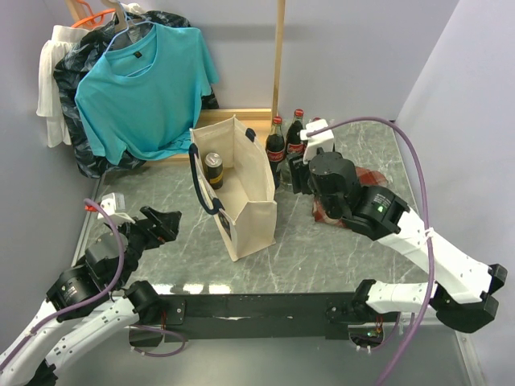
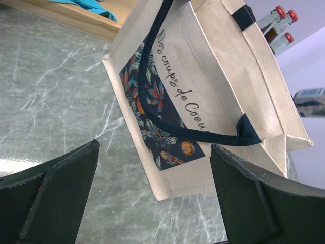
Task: Take the beverage out of the canvas bag
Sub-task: Place the drink at the center of the board.
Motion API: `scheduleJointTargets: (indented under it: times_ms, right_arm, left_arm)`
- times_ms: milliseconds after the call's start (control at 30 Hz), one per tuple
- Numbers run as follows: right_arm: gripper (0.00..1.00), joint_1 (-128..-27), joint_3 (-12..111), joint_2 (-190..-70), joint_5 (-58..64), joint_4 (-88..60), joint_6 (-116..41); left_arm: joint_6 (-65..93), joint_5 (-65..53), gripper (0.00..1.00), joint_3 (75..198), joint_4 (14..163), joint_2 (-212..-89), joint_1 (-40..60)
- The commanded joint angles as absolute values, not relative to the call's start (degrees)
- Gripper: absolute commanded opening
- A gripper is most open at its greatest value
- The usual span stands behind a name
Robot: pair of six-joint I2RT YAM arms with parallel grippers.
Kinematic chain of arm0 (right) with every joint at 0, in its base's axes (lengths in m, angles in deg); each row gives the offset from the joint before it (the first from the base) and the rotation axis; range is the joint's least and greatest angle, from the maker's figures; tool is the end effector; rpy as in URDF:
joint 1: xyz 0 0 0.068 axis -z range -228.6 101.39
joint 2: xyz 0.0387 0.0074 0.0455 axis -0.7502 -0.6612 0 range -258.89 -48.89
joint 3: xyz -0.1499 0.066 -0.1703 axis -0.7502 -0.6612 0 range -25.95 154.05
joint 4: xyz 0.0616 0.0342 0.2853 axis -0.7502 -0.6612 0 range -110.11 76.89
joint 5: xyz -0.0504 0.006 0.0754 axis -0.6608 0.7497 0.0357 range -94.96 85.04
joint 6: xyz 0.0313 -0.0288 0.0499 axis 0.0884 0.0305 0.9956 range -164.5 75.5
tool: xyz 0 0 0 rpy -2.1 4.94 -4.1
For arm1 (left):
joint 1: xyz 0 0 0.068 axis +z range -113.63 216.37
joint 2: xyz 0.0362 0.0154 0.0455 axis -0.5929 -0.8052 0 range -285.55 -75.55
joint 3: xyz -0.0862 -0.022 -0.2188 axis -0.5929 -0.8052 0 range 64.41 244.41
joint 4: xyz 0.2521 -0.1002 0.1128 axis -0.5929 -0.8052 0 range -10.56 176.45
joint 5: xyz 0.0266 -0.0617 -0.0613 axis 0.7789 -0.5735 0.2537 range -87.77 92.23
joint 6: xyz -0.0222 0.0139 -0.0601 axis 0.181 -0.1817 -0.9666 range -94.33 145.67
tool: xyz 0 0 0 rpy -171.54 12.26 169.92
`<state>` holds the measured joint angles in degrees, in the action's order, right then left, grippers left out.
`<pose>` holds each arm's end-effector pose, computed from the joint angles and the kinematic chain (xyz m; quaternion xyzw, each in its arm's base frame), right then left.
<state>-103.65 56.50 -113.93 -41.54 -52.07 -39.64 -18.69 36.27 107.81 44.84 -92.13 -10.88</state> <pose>0.1859 0.2124 0.4169 -0.1730 0.7859 0.0418 0.5923 0.1152 -0.0821 0.3277 -0.1595 0.7618 -0.2567 0.5730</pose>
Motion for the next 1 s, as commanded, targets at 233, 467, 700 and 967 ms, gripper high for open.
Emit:
scheduleJointTargets:
  times_ms: [233,467,700,967]
  right_arm:
    - [0.00,-92.9,44.6,-109.3,-30.8,-37.9,-35.5]
    - [0.00,-90.2,43.0,-112.3,-26.6,-35.4,-35.0]
    - [0.00,-88.3,42.3,-113.3,-22.9,-33.6,-35.2]
    - [0.00,-86.8,43.4,-117.0,-19.4,-33.5,-36.5]
  left_arm:
    - [-19.8,38.6,0.96,108.3,43.9,-93.5,-11.1]
    - [-20.3,39.3,0.96,108.5,43.5,-94.4,-11.1]
    - [-19.9,39.3,0.96,108.4,43.8,-94.7,-11.1]
    - [-19.5,38.7,0.96,108.4,44.1,-95.7,-11.1]
